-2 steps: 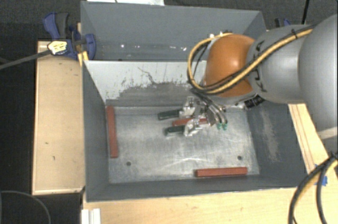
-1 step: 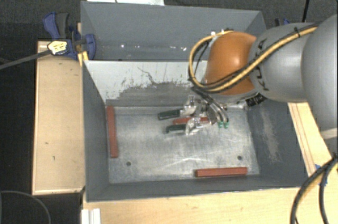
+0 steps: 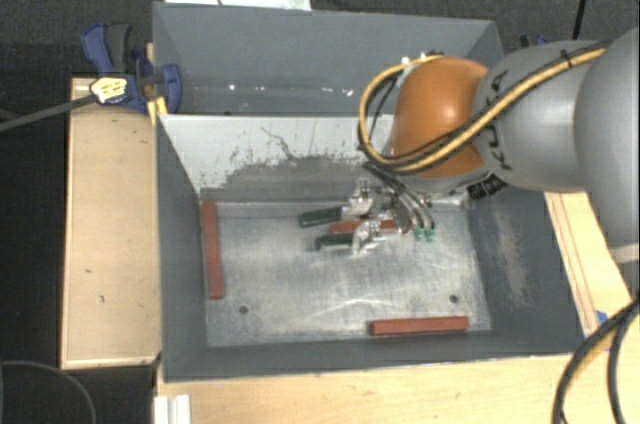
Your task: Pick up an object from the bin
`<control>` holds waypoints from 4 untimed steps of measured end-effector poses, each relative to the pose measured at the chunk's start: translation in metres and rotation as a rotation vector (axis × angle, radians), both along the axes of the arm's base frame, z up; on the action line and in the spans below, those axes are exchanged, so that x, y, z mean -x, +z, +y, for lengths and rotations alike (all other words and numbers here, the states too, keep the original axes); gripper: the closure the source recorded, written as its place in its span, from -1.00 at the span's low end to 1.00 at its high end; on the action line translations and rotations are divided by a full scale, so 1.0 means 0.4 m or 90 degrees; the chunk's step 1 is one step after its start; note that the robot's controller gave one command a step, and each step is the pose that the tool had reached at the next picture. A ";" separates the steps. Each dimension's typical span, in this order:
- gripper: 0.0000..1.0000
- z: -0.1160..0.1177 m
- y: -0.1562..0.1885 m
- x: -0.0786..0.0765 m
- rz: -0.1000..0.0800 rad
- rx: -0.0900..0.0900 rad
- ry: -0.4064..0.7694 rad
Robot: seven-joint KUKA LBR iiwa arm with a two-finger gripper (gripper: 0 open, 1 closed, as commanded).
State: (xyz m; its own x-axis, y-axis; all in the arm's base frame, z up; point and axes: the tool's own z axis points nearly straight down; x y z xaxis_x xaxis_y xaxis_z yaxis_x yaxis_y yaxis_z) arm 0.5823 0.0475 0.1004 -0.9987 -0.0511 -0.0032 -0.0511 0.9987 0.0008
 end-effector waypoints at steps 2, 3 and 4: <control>1.00 0.000 0.081 0.006 0.006 0.001 0.000; 1.00 0.000 0.130 0.001 0.000 0.000 -0.001; 1.00 0.000 0.155 -0.001 -0.002 0.000 -0.001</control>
Offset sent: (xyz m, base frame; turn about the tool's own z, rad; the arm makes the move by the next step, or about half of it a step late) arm -0.0001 0.0000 0.0160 0.0000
